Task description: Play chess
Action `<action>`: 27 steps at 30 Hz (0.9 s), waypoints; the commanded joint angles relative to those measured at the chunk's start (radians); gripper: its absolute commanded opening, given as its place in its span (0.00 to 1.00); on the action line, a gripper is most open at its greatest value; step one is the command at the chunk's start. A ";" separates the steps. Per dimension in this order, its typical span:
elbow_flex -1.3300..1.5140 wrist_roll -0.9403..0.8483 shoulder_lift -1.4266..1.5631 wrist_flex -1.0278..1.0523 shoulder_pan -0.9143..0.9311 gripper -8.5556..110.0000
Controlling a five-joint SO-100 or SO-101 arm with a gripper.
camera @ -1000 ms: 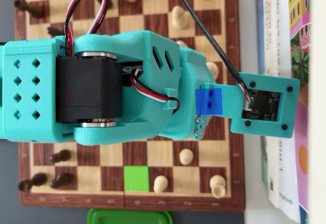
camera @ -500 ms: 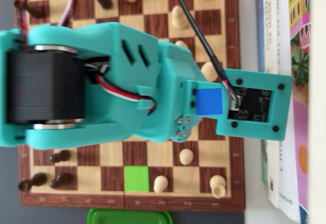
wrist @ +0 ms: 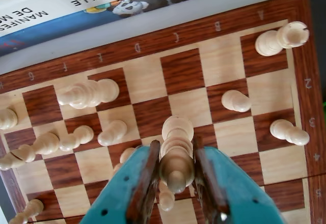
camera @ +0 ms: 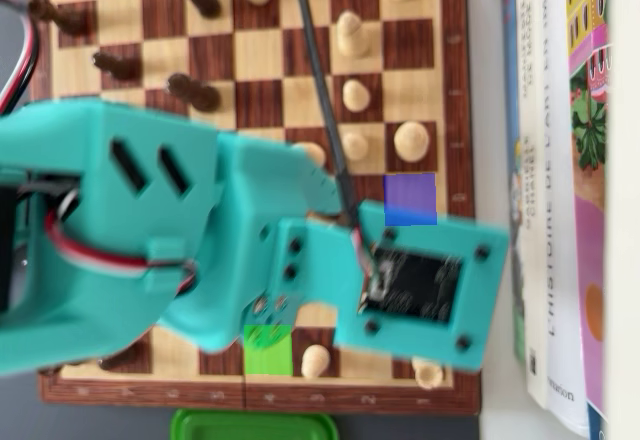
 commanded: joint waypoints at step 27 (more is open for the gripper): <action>0.276 -0.129 0.282 -0.002 0.305 0.12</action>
